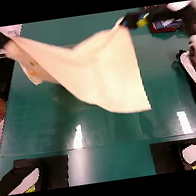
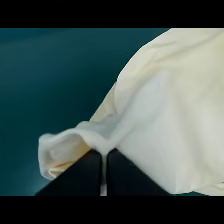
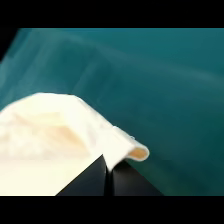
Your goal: Fold the shirts.
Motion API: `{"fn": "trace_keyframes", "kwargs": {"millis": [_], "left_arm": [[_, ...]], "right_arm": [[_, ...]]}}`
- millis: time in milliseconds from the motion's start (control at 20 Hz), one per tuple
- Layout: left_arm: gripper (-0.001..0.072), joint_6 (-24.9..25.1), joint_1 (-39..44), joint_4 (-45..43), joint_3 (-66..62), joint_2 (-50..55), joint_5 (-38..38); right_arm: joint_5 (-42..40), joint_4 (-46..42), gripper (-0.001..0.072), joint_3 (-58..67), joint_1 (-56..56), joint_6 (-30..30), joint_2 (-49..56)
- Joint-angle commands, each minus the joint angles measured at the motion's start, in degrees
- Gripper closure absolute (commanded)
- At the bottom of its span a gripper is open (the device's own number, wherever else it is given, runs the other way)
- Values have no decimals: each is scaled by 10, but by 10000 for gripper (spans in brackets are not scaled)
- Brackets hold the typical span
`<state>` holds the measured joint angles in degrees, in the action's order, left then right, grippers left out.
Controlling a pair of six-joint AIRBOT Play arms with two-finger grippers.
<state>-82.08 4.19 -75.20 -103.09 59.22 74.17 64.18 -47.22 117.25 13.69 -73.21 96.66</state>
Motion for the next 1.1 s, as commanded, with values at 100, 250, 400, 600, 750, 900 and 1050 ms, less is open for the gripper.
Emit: {"fn": "trace_keyframes", "kwargs": {"millis": [100,250,400,600,750,900,1050], "left_arm": [[681,-6,0,-1,-152,-98,-36],[681,-27,0,0,-163,-148,-79],[683,-35,0,-1,-164,-169,-98],[683,-35,0,-10,-156,-158,-75],[683,-34,0,-35,-100,-120,10],[682,-30,0,-37,4,-47,83],[681,-23,0,-36,143,42,64]], "right_arm": [[41,-77,696,1,-84,6,-273],[55,-134,697,1,-130,-27,-379],[74,-143,697,1,-201,-45,-434],[120,-138,697,1,-284,-61,-429],[160,-119,697,0,-284,-70,-366],[180,-100,697,-56,-261,-84,-285],[185,-131,697,-150,-199,-84,-198]]}}
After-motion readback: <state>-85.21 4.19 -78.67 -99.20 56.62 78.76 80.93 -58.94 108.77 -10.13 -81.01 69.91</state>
